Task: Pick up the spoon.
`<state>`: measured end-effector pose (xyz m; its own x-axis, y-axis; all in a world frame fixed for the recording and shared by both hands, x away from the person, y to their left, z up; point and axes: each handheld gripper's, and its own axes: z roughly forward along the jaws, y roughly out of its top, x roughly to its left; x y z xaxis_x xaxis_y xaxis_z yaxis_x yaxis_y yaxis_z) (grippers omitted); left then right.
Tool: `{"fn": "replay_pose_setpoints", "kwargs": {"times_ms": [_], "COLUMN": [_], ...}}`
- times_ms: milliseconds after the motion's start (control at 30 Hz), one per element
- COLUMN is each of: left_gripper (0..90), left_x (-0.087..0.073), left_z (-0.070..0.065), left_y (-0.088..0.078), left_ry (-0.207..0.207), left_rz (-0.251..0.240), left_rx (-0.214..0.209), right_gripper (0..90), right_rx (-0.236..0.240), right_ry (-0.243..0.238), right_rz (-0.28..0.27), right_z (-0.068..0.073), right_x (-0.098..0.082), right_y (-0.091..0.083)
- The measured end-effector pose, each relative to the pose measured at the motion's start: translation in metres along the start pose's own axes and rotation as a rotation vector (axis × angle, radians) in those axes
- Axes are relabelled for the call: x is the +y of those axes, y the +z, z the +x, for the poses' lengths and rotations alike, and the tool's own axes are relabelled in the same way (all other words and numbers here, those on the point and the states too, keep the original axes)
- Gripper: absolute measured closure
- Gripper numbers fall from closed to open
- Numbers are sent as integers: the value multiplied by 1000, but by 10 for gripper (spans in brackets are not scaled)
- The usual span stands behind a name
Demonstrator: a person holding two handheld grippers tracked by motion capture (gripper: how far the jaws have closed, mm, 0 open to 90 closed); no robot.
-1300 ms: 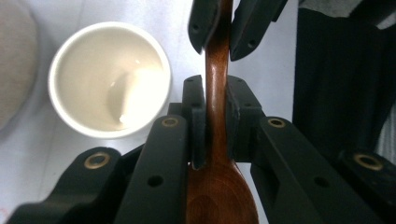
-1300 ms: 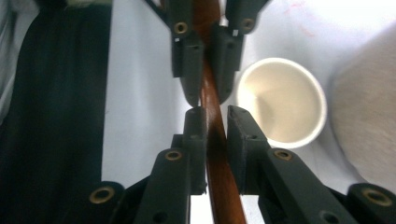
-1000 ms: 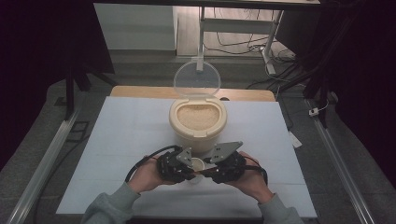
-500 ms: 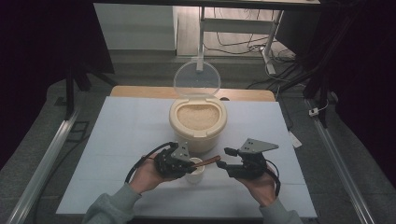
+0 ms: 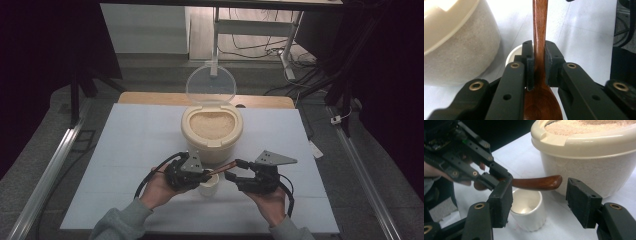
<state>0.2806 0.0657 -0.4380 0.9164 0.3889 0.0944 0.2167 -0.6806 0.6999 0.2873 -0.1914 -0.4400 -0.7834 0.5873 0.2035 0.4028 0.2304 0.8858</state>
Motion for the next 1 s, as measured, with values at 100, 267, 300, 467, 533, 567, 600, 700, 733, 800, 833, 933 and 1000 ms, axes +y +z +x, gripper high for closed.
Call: {"fn": "replay_pose_setpoints", "kwargs": {"times_ms": [100,267,300,467,533,567,600,700,733,800,833,933,1000], "left_gripper": [790,790,790,790,791,791,792,793,794,794,794,793,792], "left_x": [0,1,1,2,2,2,2,2,2,1,1,1,1], "left_z": [-2,-4,-4,-6,-6,-7,-7,-7,-7,-7,-7,-8,-8], "left_y": [1,3,3,2,3,3,4,5,5,5,4,2,-1], "left_ry": [1,10,9,16,26,30,37,40,41,46,50,52,50], "left_rz": [-8,-14,-17,-22,-18,-14,-4,1,4,5,5,-1,-10], "left_rx": [9,16,17,22,27,31,32,35,31,28,27,25,24], "right_gripper": [414,484,500,582,615,615,654,711,733,785,809,832,834], "right_rx": [-5,-1,-2,-1,19,19,32,62,75,113,140,185,194], "right_ry": [20,46,48,82,111,111,117,125,128,131,134,130,114], "right_rz": [-15,-53,-59,-89,-109,-109,-123,-134,-144,-158,-168,-182,-190], "right_z": [1,3,3,1,0,0,0,0,0,0,0,2,4], "right_x": [-1,-3,-3,-5,-5,-5,-4,-3,-2,-2,-1,2,3], "right_y": [1,2,2,0,0,0,-1,-1,-1,-2,-2,-3,-3]}}
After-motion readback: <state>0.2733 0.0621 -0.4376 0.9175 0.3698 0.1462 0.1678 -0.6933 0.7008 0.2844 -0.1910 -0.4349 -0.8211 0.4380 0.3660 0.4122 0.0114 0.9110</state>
